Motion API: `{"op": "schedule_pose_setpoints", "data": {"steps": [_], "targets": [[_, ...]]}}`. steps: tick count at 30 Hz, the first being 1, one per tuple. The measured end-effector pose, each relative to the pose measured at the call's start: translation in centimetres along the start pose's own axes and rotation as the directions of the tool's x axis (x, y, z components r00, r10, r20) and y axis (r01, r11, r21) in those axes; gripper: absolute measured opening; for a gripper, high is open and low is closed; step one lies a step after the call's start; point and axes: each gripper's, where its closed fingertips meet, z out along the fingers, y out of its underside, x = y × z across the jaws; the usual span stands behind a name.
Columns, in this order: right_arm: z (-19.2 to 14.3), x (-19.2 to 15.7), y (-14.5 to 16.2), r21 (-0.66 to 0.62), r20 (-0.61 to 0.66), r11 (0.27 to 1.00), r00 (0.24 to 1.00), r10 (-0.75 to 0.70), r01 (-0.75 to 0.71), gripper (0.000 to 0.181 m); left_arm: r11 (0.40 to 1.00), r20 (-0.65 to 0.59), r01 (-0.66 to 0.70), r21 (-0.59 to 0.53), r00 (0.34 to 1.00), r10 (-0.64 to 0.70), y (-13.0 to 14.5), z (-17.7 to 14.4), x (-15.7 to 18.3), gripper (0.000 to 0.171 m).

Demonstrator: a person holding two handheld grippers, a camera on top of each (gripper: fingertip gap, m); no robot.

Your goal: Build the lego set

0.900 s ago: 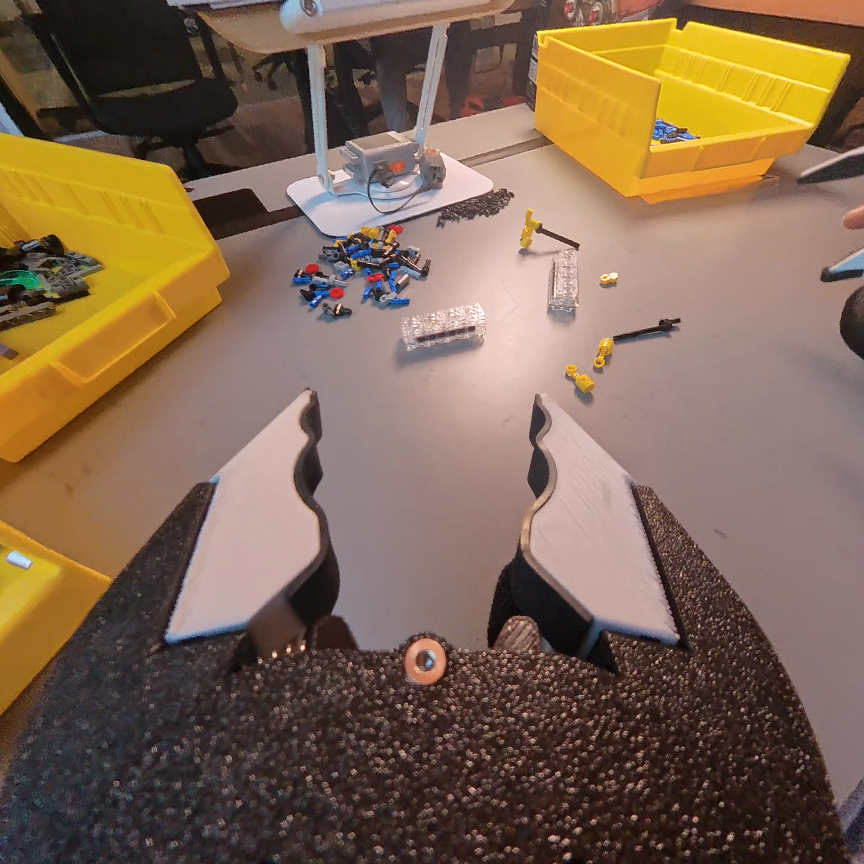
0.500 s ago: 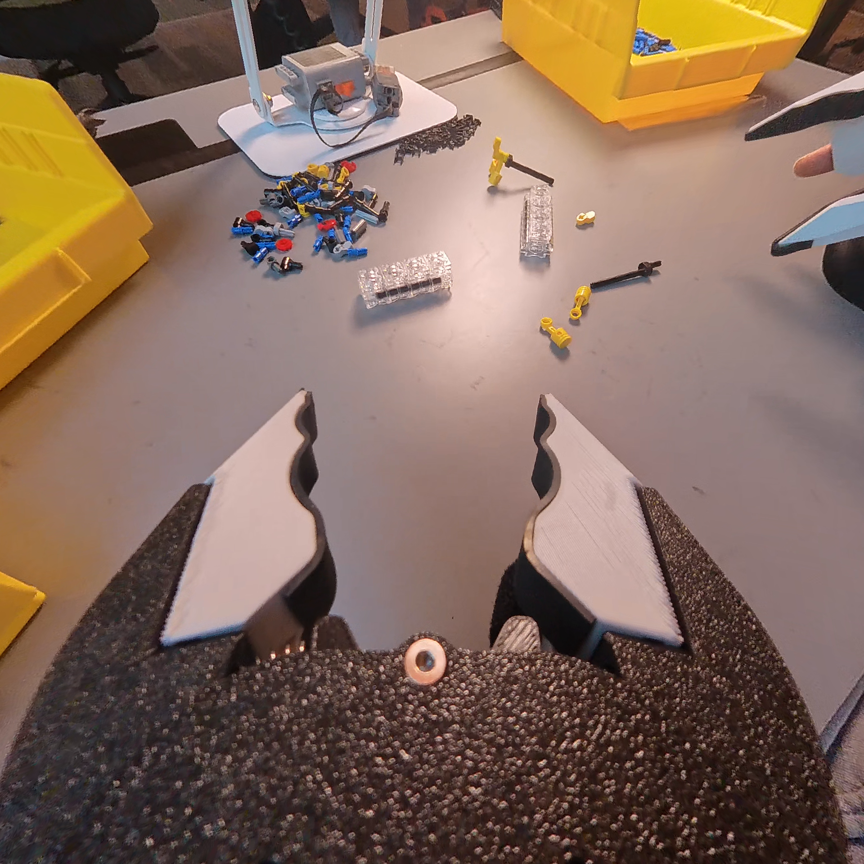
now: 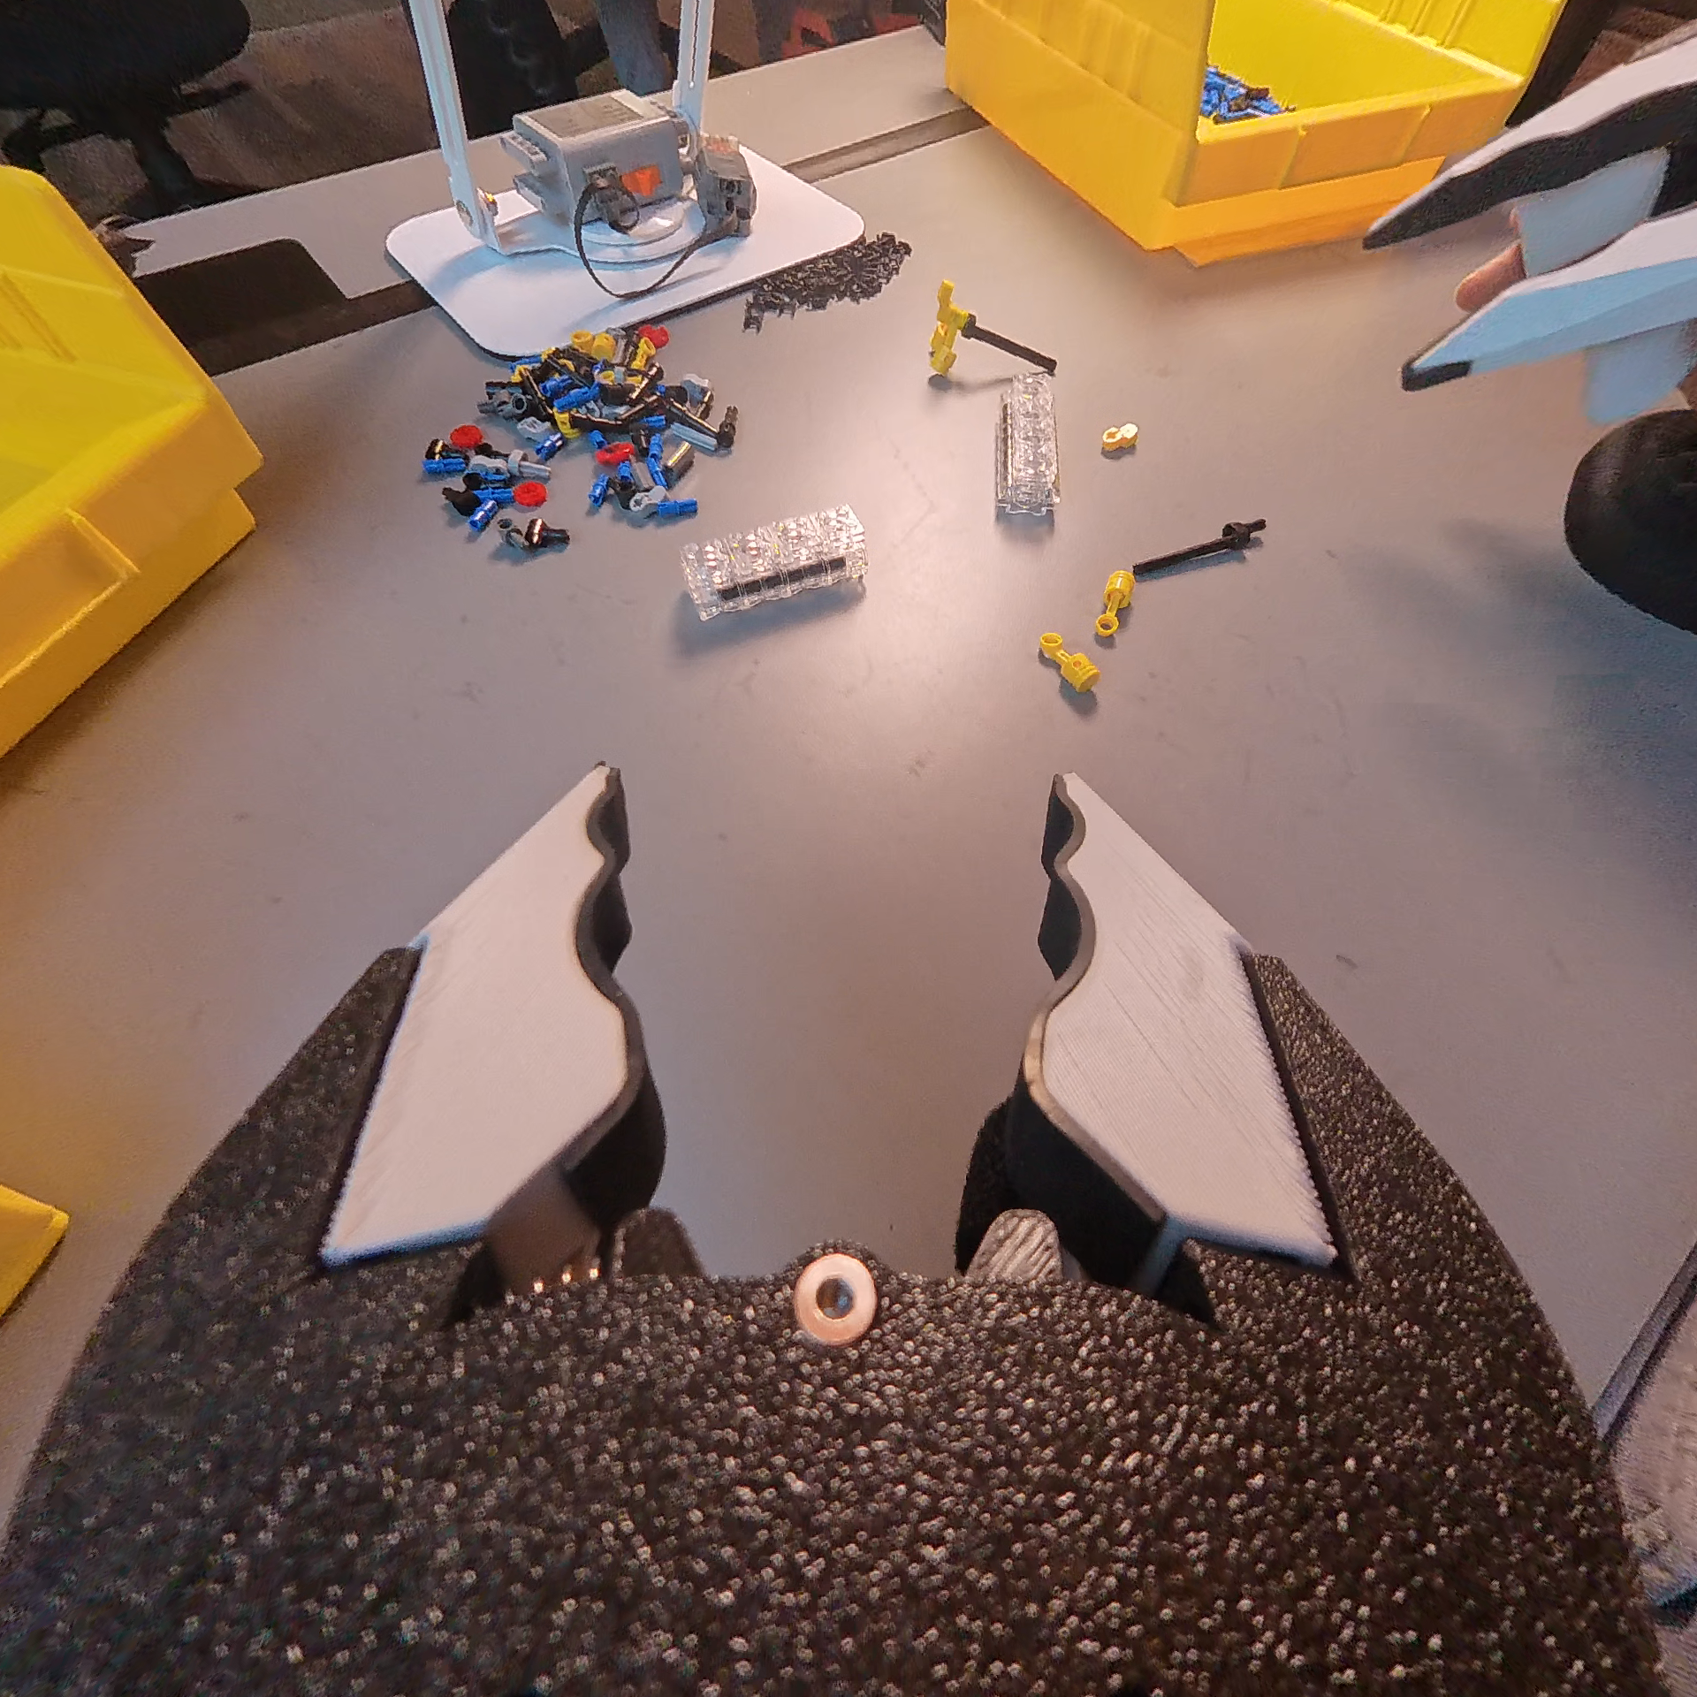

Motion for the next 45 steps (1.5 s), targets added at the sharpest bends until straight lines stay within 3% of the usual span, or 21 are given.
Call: {"op": "schedule_pose_setpoints", "data": {"steps": [6, 9, 12, 14, 15, 17, 20, 22, 26, 30, 34, 39, 45], "targets": [[5.0, 4.1, -1.5, -0.099, -0.028, 0.989, 0.993, -0.113, 0.109, 0.029, 1.0, 0.013, -0.013, -0.023, 1.0, 0.013, 0.2, 0.7, -0.2, 0.089], [8.9, 6.6, -0.7, -0.191, -0.018, 0.969, 0.987, -0.162, 0.156, 0.027, 0.999, 0.02, -0.017, -0.041, 1.0, 0.018, 0.6, 1.0, -0.3, 0.088], [11.8, 6.7, 0.9, -0.275, 0.066, 0.951, 0.99, -0.127, 0.14, 0.026, 0.999, 0.03, -0.035, -0.037, 0.999, 0.036, 0.6, 0.9, -0.2, 0.085], [12.7, 7.2, 1.3, -0.292, 0.053, 0.943, 0.988, -0.148, 0.157, 0.012, 0.999, 0.031, -0.032, -0.032, 0.999, 0.033, 0.6, 0.9, -0.2, 0.084], [12.8, 7.1, 0.8, -0.267, 0.052, 0.951, 0.988, -0.144, 0.153, 0.004, 0.999, 0.029, -0.025, -0.031, 0.999, 0.026, 0.6, 0.9, -0.2, 0.083], [12.0, 6.7, -0.3, -0.205, 0.096, 0.963, 0.983, -0.156, 0.173, 0.003, 0.999, 0.017, -0.008, -0.039, 1.0, 0.008, 0.7, 1.0, -0.3, 0.082], [8.8, 3.8, -4.1, -0.004, 0.301, 0.995, 0.949, -0.092, 0.097, 0.004, 0.998, 0.008, -0.001, -0.056, 1.0, 0.002, 0.9, 1.2, -0.3, 0.083], [6.0, 1.9, -6.7, 0.087, 0.461, 0.995, 0.887, -0.006, -0.038, 0.004, 0.998, 0.017, -0.034, -0.056, 0.999, 0.035, 0.6, 1.4, -0.1, 0.083], [1.7, -1.4, -9.9, 0.084, 0.748, 0.936, 0.642, 0.168, -0.343, 0.004, 0.992, 0.006, -0.124, 0.005, 0.992, 0.124, -1.2, 1.9, 1.4, 0.083], [-1.3, -3.8, -11.4, 0.061, 0.905, 0.893, 0.402, 0.139, -0.447, 0.003, 0.983, -0.049, -0.169, 0.069, 0.984, 0.173, -3.0, 2.6, 3.5, 0.082], [-2.1, -5.3, -11.8, 0.057, 0.945, 0.892, 0.313, 0.097, -0.449, 0.004, 0.979, -0.131, -0.175, 0.109, 0.973, 0.188, -4.6, 2.8, 4.9, 0.081], [-1.3, -5.4, -11.0, 0.054, 0.927, 0.912, 0.36, 0.106, -0.407, 0.004, 0.941, -0.034, -0.331, 0.07, 0.942, 0.334, -6.1, 2.8, 1.9, 0.081], [2.5, -3.0, -8.4, 0.064, 0.776, 0.956, 0.617, 0.133, -0.286, 0.004, 0.954, -0.127, -0.272, 0.129, 0.949, 0.288, -9.2, 4.5, 0.1, 0.073]]}}
